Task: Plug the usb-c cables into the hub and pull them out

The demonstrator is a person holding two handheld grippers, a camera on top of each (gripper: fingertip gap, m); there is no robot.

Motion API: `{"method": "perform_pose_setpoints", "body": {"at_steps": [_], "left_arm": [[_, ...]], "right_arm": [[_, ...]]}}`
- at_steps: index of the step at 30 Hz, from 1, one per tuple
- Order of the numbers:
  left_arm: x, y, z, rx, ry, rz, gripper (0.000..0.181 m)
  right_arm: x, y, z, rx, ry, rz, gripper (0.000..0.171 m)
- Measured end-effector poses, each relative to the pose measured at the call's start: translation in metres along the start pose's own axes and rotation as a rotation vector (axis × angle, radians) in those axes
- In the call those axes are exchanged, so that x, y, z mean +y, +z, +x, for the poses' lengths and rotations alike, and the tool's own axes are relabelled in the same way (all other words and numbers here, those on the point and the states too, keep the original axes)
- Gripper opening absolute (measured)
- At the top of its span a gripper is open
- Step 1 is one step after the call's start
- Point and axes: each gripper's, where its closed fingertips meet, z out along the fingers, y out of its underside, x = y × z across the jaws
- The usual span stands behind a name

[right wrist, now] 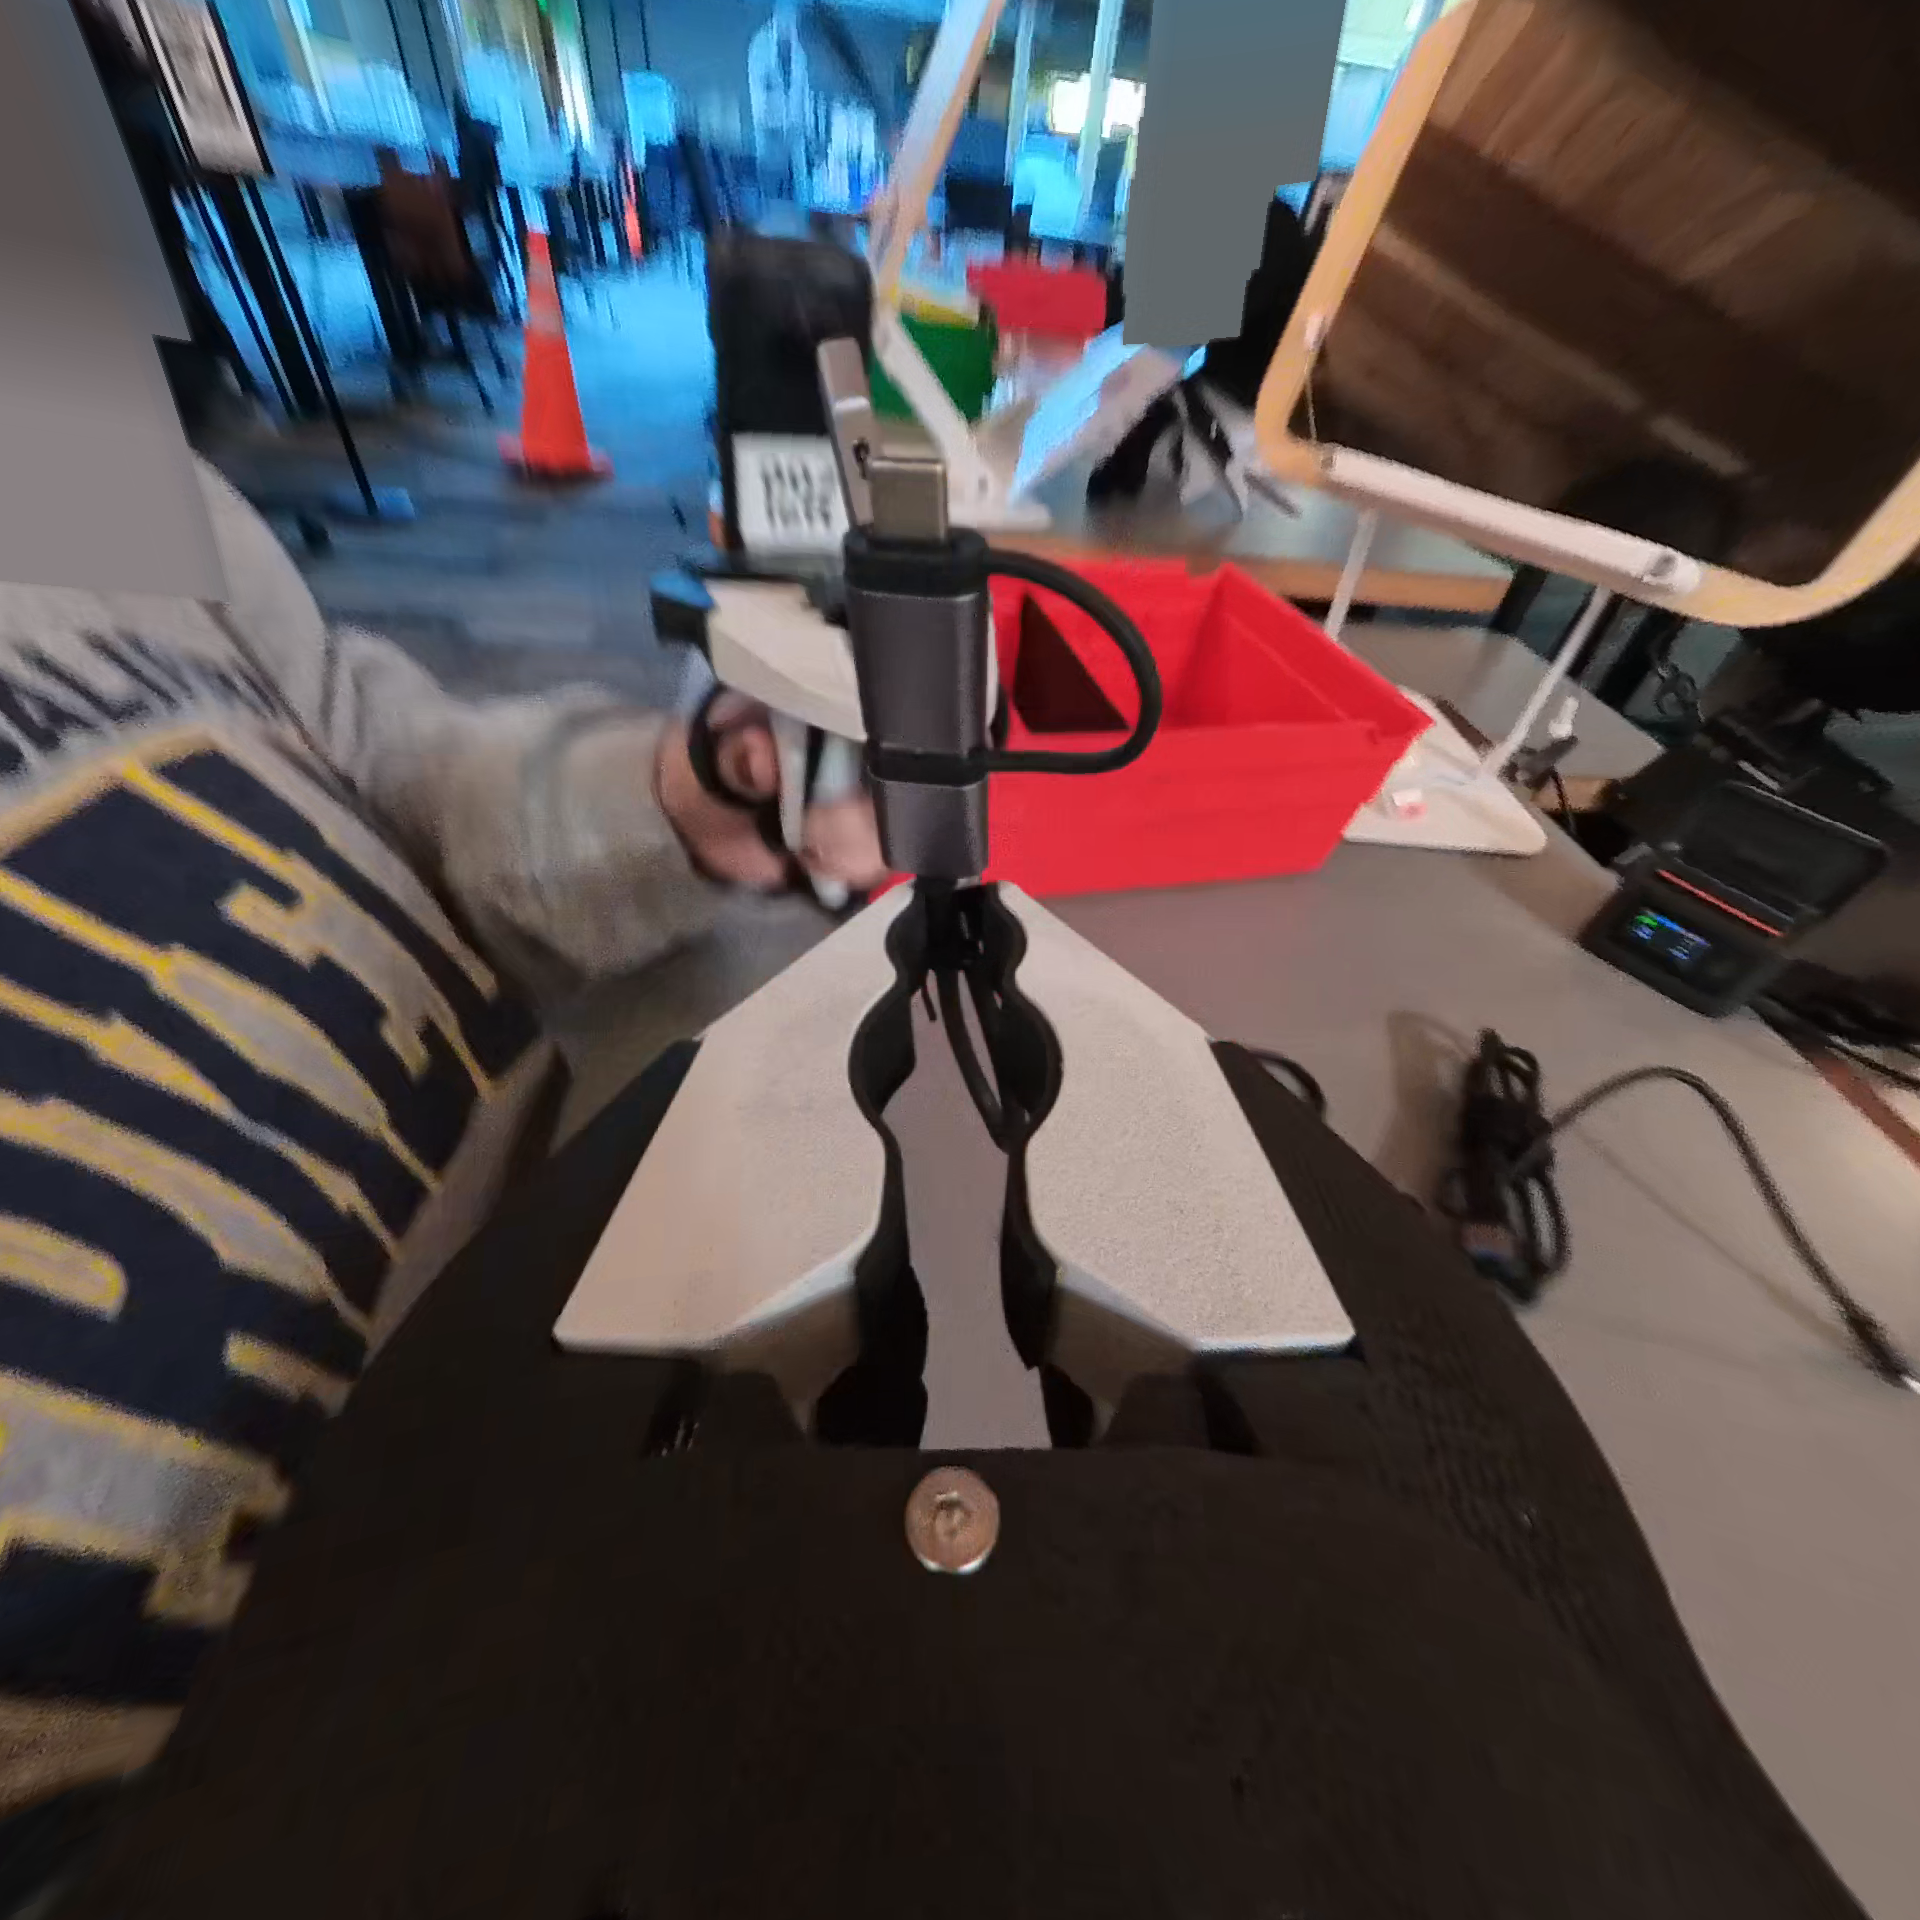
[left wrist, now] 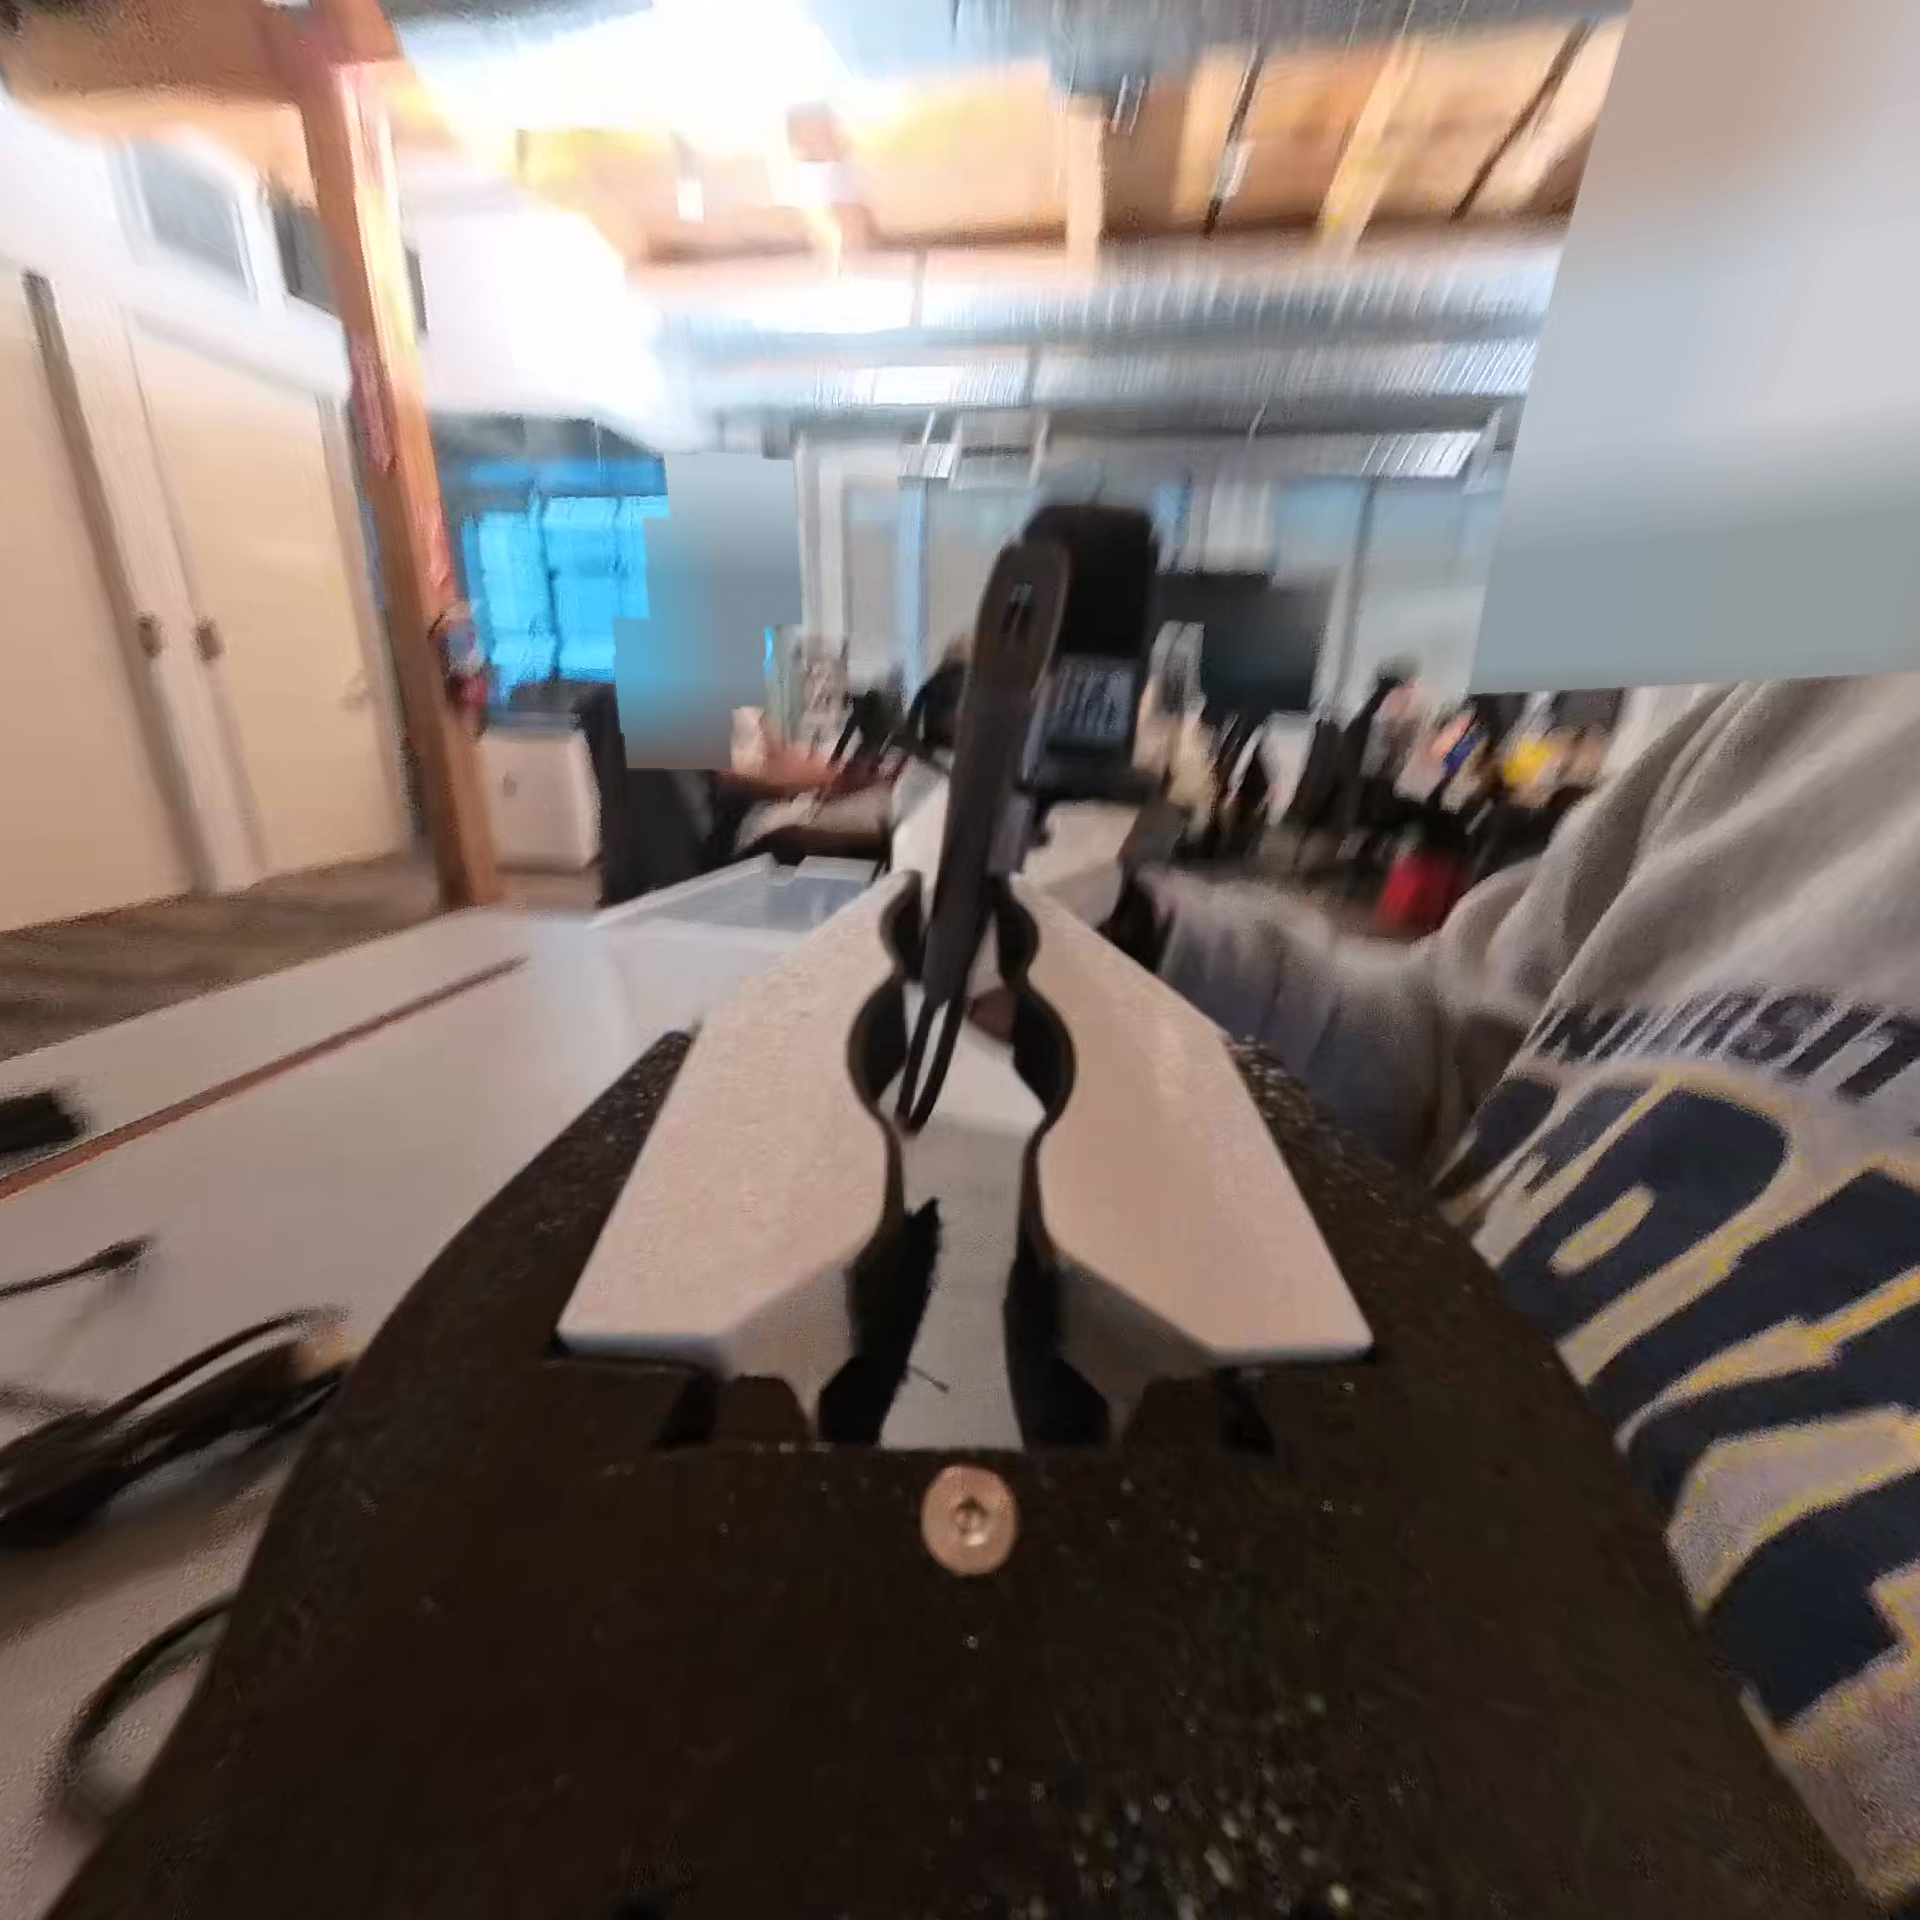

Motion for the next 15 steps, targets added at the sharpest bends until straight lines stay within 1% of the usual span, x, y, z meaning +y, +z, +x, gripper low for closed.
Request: {"method": "perform_pose_setpoints", "body": {"at_steps": [1,3,6,8,10,12,14,15], "left_arm": [[0.008,-0.003,-0.002,-0.044,0.069,-0.090,0.020],[0.018,-0.011,-0.002,-0.096,0.199,-0.235,0.032],[0.027,-0.019,0.001,-0.109,0.270,-0.358,0.033],[0.038,-0.023,0.003,-0.095,0.271,-0.446,0.030],[0.039,-0.022,0.011,-0.050,0.255,-0.439,0.022],[0.036,-0.020,0.016,-0.028,0.248,-0.394,0.025],[0.039,-0.019,0.016,-0.033,0.215,-0.388,0.031],[0.041,-0.019,0.018,-0.027,0.206,-0.384,0.028]], "right_arm": [[0.007,-0.004,0.001,0.002,-0.041,-0.062,0.008],[0.015,-0.012,0.001,-0.009,-0.115,-0.161,0.008],[0.020,-0.018,0.000,-0.036,-0.208,-0.256,0.007],[0.023,-0.020,-0.001,-0.056,-0.250,-0.293,0.007],[0.026,-0.021,-0.002,-0.082,-0.267,-0.319,0.008],[0.029,-0.021,-0.002,-0.097,-0.281,-0.331,0.008],[0.031,-0.020,-0.004,-0.121,-0.278,-0.323,0.008],[0.031,-0.020,-0.005,-0.130,-0.271,-0.311,0.008]]}}
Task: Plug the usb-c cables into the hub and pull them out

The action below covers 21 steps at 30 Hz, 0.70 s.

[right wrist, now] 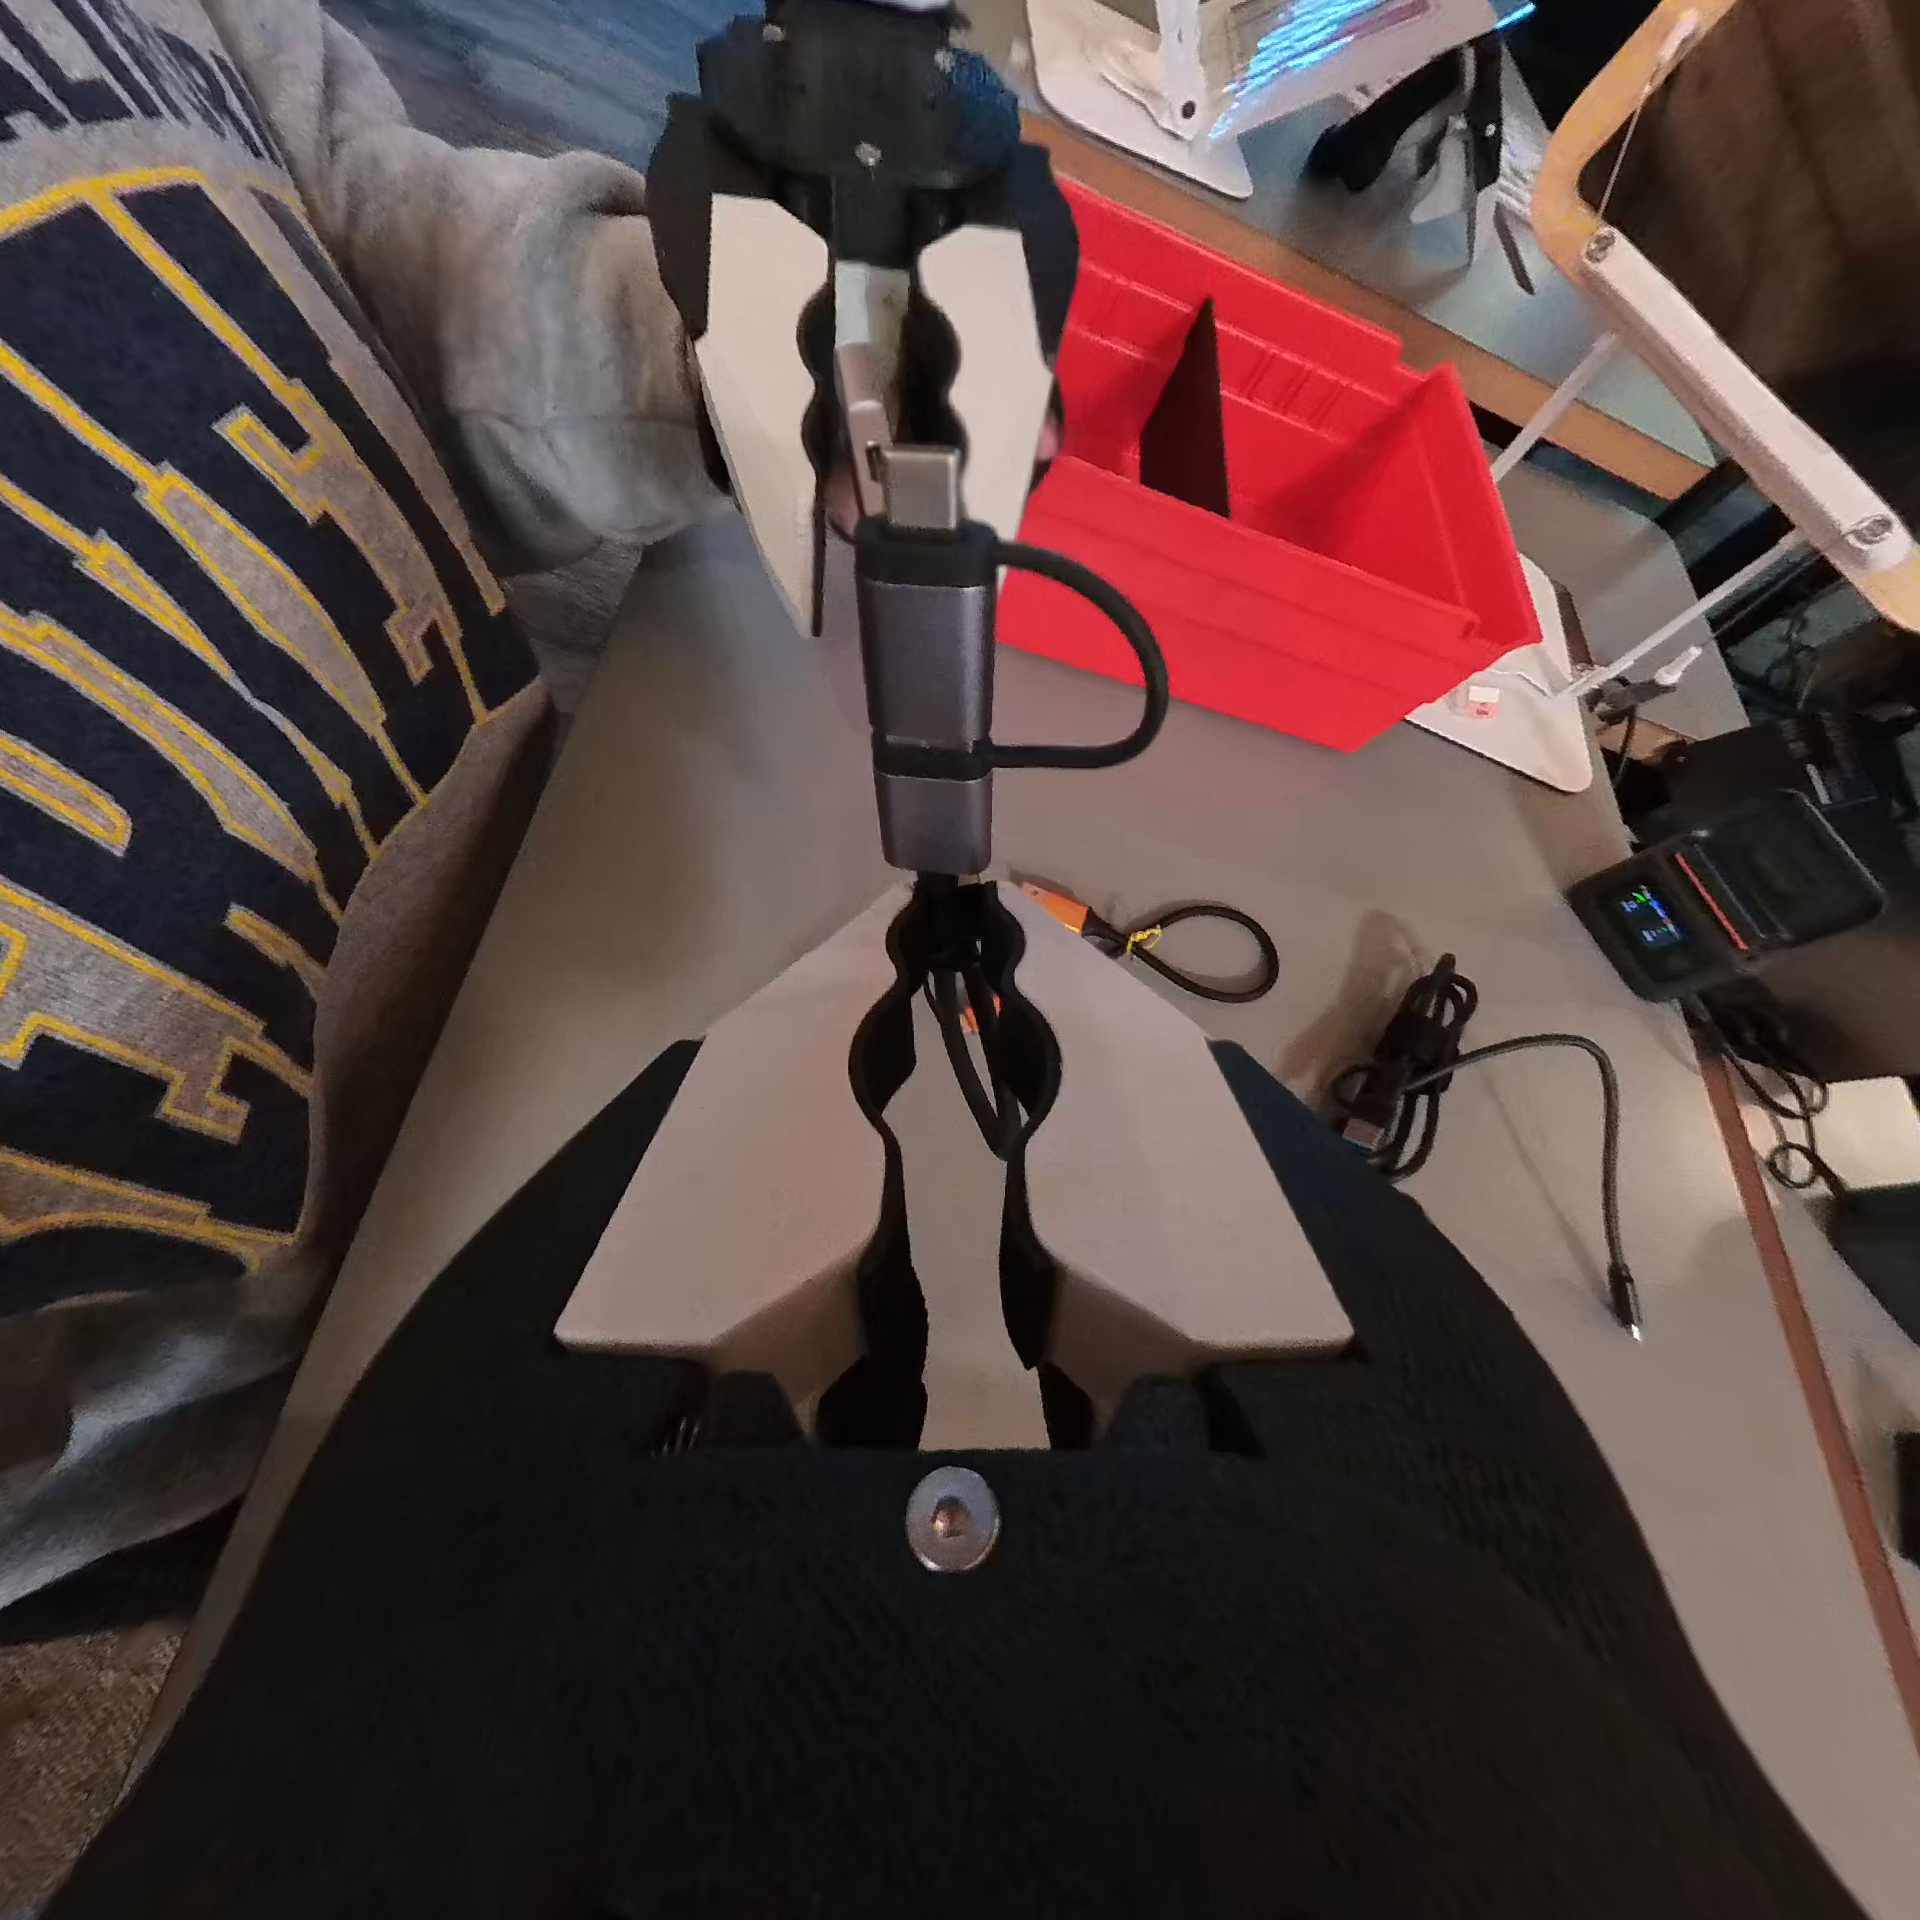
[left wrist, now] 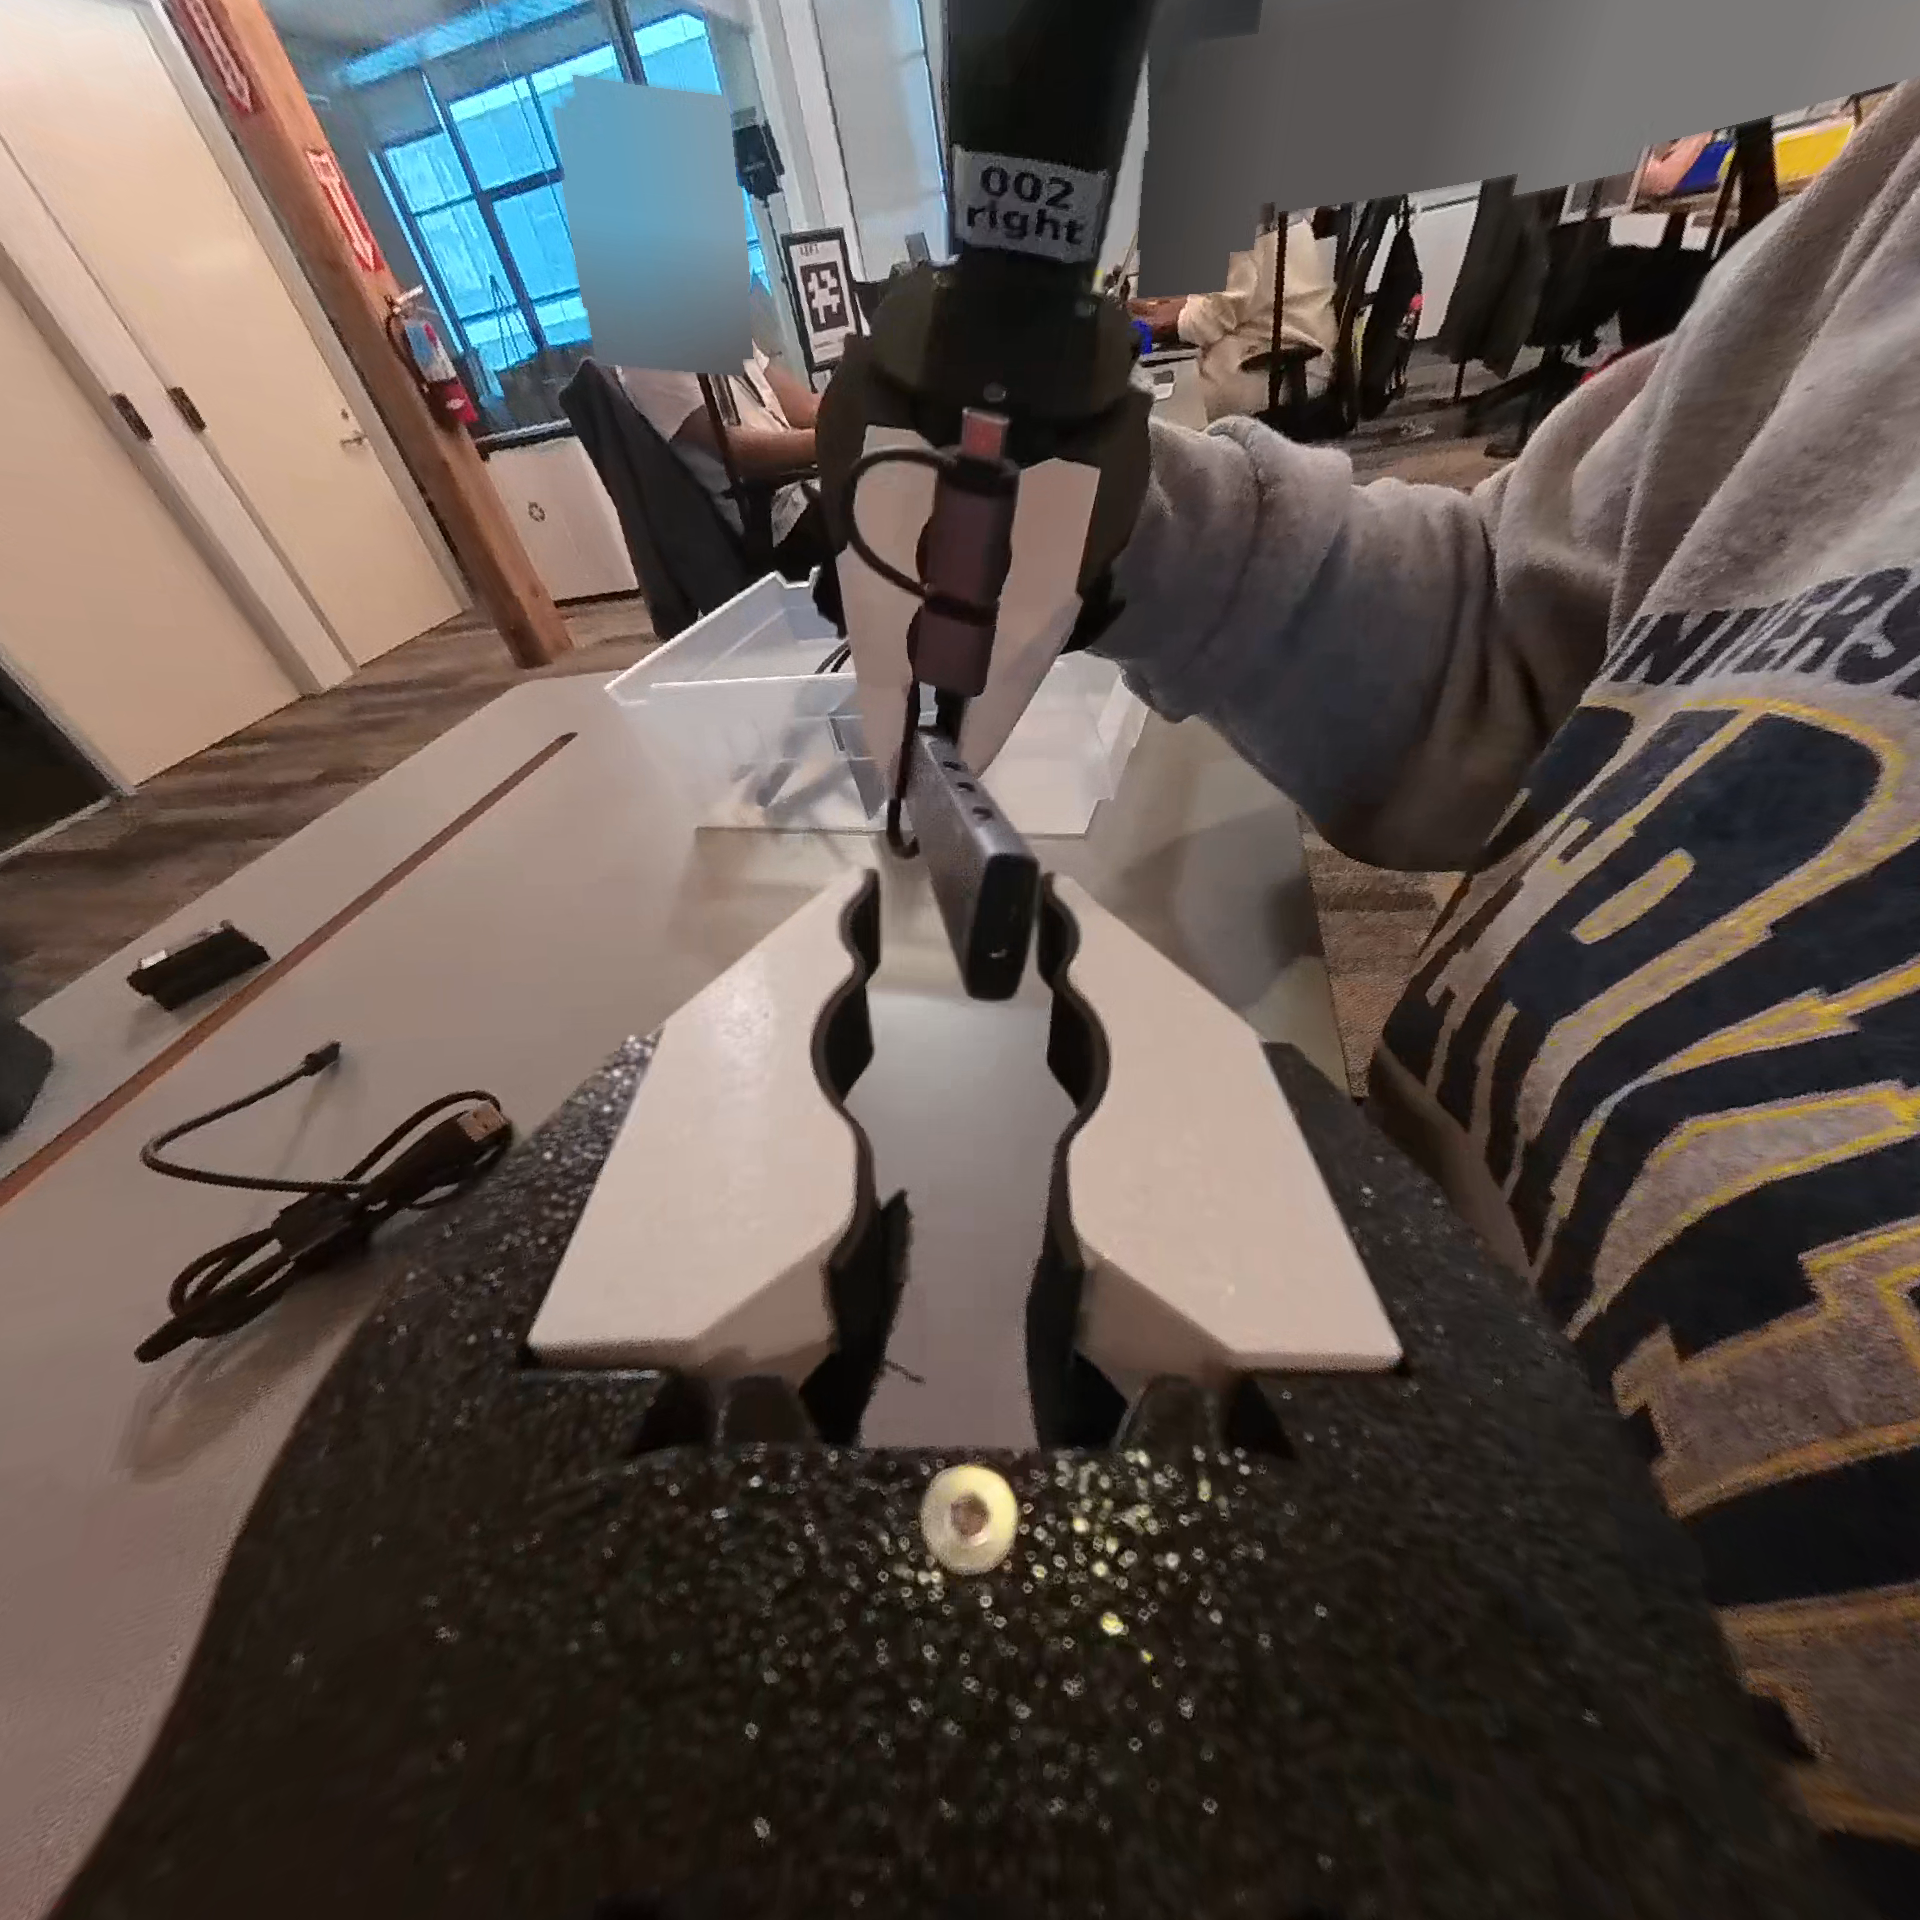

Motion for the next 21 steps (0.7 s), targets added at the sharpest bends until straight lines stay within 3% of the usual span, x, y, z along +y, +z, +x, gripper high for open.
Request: {"method": "perform_pose_setpoints", "body": {"at_steps": [2,8,10,13,15,21], "left_arm": [[-0.002,0.001,0.005,0.005,0.016,0.032,0.012],[0.008,0.003,0.003,-0.095,0.073,0.000,0.007],[0.014,0.001,0.000,-0.146,0.052,-0.003,0.006],[0.034,-0.007,-0.004,-0.234,0.059,-0.059,0.006],[0.050,-0.009,0.004,-0.237,0.099,-0.113,0.006],[0.083,-0.003,0.025,-0.163,0.184,-0.212,0.006]], "right_arm": [[0.001,0.002,-0.003,-0.024,0.011,0.017,0.007],[0.010,0.005,-0.006,-0.048,0.104,0.038,0.008],[0.017,-0.003,0.009,0.025,0.168,0.017,0.022],[0.020,-0.020,0.045,0.209,0.289,0.062,0.014],[0.024,-0.018,0.058,0.223,0.392,0.064,0.014],[0.073,0.068,0.061,-0.002,0.750,-0.305,0.020]]}}
